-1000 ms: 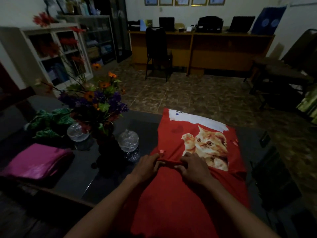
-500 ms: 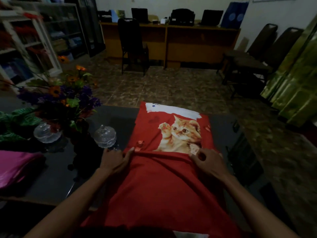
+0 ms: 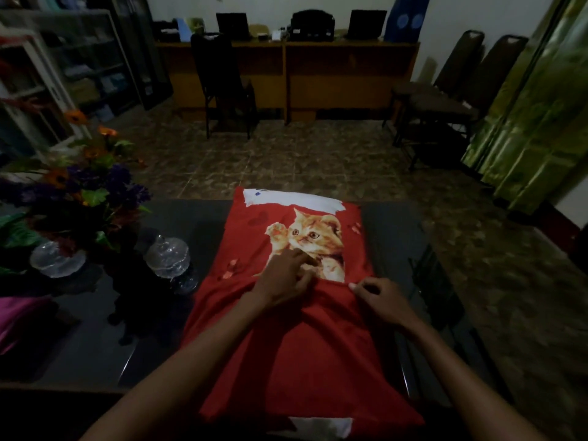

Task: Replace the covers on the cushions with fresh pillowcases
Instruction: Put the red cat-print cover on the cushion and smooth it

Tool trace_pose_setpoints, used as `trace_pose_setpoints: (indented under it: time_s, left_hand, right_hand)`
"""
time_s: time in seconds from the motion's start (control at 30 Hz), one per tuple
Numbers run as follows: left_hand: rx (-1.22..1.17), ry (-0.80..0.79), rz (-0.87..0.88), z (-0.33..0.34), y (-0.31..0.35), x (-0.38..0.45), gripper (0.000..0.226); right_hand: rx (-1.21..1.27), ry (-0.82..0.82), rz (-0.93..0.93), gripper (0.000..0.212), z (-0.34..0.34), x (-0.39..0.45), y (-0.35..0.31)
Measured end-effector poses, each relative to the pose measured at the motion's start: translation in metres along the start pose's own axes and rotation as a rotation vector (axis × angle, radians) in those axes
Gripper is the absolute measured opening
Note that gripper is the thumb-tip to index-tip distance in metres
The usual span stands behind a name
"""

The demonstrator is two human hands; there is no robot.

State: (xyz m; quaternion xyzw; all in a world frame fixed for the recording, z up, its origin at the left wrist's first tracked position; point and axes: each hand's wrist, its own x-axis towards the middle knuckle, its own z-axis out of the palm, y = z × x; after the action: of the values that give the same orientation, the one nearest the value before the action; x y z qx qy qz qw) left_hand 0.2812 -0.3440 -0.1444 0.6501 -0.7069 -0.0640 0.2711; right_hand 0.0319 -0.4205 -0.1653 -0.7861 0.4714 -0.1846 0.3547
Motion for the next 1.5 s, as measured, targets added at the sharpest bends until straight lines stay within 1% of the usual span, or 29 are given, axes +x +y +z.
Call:
trace_pose_setpoints:
  time_s: [0.07,0.13,0.17,0.2,0.23,0.27,0.33,0.4,0.5,0.53,0.6,0.7,0.83,0.93,1.03,1.13,1.23,1.3,1.37,1.4,1.47,1.5]
  left_hand:
    - [-0.014,-0.099,0.102,0.013,0.028,0.016,0.036]
    - [0.075,-0.245,0.176,0.029,0.048,0.028,0.046]
    - [0.160,-0.316,0.184,0.036,0.055,0.031,0.052]
    - [0.256,-0.367,0.185,0.041,0.061,0.033,0.058]
    - [0.341,-0.391,0.193,0.045,0.064,0.034,0.060]
    - [0.393,-0.398,0.213,0.047,0.066,0.036,0.059]
    - [0.381,-0.441,0.239,0.045,0.067,0.040,0.051]
    - [0.286,-0.514,0.200,0.041,0.068,0.043,0.046]
    - [0.205,-0.560,0.120,0.038,0.067,0.042,0.051]
    - [0.198,-0.565,0.093,0.037,0.069,0.042,0.052]
    - [0.230,-0.565,0.075,0.039,0.076,0.047,0.050]
    - [0.414,-0.596,0.111,0.053,0.094,0.056,0.043]
    - [0.533,-0.635,0.042,0.082,0.107,0.052,0.036]
    - [0.463,-0.682,-0.052,0.082,0.110,0.054,0.040]
    - [0.338,-0.718,-0.095,0.072,0.104,0.057,0.043]
    - [0.228,-0.703,-0.116,0.061,0.100,0.052,0.040]
    - [0.221,-0.600,-0.100,0.054,0.102,0.049,0.036]
    - [0.283,-0.463,-0.100,0.049,0.099,0.049,0.038]
    - [0.275,-0.340,-0.126,0.045,0.090,0.050,0.041]
    - [0.253,-0.300,-0.145,0.042,0.085,0.050,0.043]
    - [0.212,-0.249,-0.168,0.037,0.078,0.048,0.045]
    - [0.192,-0.225,-0.165,0.034,0.074,0.046,0.043]
  right_hand:
    - [0.046,0.027,0.010,0.024,-0.009,-0.005,0.008]
    - [0.059,0.035,0.029,0.012,-0.012,-0.010,0.020]
    - [0.056,0.048,0.033,0.014,-0.012,-0.012,0.029]
    - [0.047,0.071,0.030,0.021,-0.012,-0.014,0.034]
    - [0.023,0.092,0.019,0.025,-0.013,-0.016,0.038]
    - [0.005,0.115,0.025,0.025,-0.015,-0.017,0.041]
    - [0.012,0.140,0.046,0.027,-0.021,-0.015,0.043]
    - [0.059,0.141,0.049,0.026,-0.024,-0.008,0.046]
    - [0.117,0.111,0.036,0.018,-0.025,-0.007,0.037]
    - [0.119,0.094,0.038,0.020,-0.023,-0.006,0.037]
    - [0.106,0.054,0.046,0.021,-0.019,-0.006,0.043]
    - [0.118,0.017,0.070,0.022,-0.016,-0.006,0.056]
    - [0.086,0.025,0.079,0.007,-0.017,-0.016,0.059]
    - [0.084,0.092,0.052,0.019,-0.018,-0.012,0.059]
    - [0.047,0.157,0.047,0.021,-0.013,-0.001,0.054]
    - [0.060,0.120,0.078,0.022,-0.004,0.006,0.045]
    - [0.160,0.121,0.097,0.014,0.000,0.009,0.048]
    - [0.221,0.188,0.093,0.021,0.000,0.009,0.047]
    - [0.306,0.285,0.083,0.029,0.002,0.009,0.041]
    - [0.349,0.329,0.078,0.029,0.003,0.010,0.037]
    - [0.394,0.345,0.061,0.019,0.007,0.013,0.026]
    - [0.387,0.310,0.038,0.011,0.010,0.014,0.020]
